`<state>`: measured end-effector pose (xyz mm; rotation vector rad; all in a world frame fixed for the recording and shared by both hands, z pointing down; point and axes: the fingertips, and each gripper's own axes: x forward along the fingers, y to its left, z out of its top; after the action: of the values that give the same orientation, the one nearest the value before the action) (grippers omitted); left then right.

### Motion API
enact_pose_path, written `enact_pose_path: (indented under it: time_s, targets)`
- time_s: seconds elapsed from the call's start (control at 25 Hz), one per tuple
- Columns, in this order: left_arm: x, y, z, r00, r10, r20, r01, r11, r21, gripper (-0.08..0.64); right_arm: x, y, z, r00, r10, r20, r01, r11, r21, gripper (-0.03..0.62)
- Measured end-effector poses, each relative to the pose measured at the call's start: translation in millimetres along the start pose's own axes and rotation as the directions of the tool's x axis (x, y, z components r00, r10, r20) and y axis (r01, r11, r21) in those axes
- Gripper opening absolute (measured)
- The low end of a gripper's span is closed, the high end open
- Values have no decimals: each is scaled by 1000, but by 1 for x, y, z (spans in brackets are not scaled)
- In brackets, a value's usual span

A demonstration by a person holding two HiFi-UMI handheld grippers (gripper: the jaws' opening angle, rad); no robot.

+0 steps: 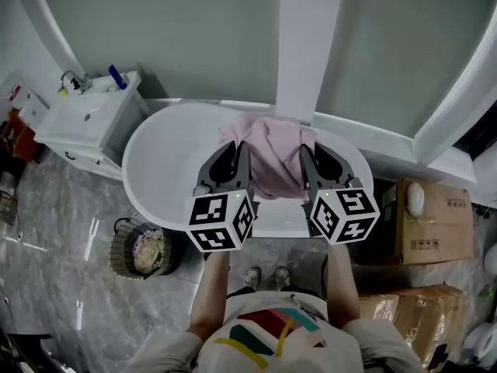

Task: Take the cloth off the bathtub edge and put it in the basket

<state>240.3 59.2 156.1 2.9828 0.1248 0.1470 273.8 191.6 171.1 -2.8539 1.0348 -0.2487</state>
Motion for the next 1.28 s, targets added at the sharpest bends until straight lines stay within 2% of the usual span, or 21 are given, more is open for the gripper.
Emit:
enact_pose_path:
  time_s: [0.2,0.44,0.96,1.28]
  targets:
    - [-37,-9,26,998,8,60,-12,998,67,58,-29,28,25,997,37,62,-33,997,-67,74]
    - [-68,-23,19,997,24,80,-30,997,74,58,-60,40,19,993,79,89,-72,994,-81,72]
    - [-77,-63,9,992,57,110,-67,994,86,58,-92,14,13,986,126,106,-119,990,-74,72]
    - [-86,-73,-6,983,146,110,-154,986,67,58,-95,8,5,970,230,77,-223,971,-90,72]
